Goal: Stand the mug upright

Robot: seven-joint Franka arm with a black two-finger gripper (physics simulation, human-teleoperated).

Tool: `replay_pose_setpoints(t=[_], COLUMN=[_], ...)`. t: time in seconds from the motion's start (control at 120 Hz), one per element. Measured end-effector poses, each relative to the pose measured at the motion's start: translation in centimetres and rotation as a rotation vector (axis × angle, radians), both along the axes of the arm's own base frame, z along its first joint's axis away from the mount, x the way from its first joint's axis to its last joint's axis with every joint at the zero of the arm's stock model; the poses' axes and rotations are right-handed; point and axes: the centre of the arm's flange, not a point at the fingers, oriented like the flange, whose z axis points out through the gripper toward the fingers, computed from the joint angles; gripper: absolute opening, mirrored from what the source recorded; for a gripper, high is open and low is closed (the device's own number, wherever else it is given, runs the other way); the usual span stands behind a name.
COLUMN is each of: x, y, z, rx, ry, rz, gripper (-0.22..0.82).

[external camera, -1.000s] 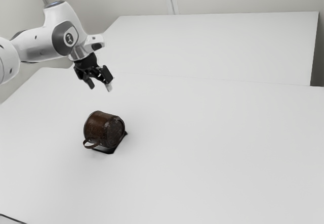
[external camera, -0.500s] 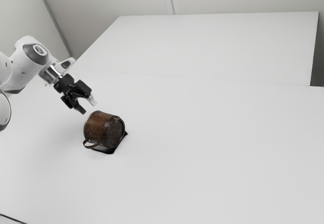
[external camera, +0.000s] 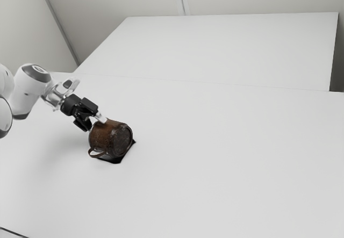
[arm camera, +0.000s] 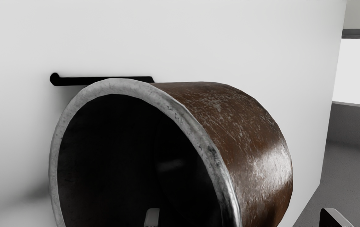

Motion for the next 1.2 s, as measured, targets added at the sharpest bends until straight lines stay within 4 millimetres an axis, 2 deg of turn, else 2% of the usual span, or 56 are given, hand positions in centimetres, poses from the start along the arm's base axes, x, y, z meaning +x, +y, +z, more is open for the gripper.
replay_pose_setpoints(t=[0.333, 0.567, 0.783, 0.967, 1.2], x=[-0.3, -1.0, -1.2, -1.4, -0.5], y=[-0.4, -1.4, -2.2, -2.6, -3.6], z=[-0.2, -1.3, -1.2, -1.2, 1.4], rx=[-0.062, -0.141, -0.220, -0.249, -0.211], ry=[-0.041, -0.040, -0.061, -0.070, -0.107], rz=[0.009, 0.025, 0.039, 0.041, 0.043], gripper=[0.17, -0.03, -0.14, -0.16, -0.17])
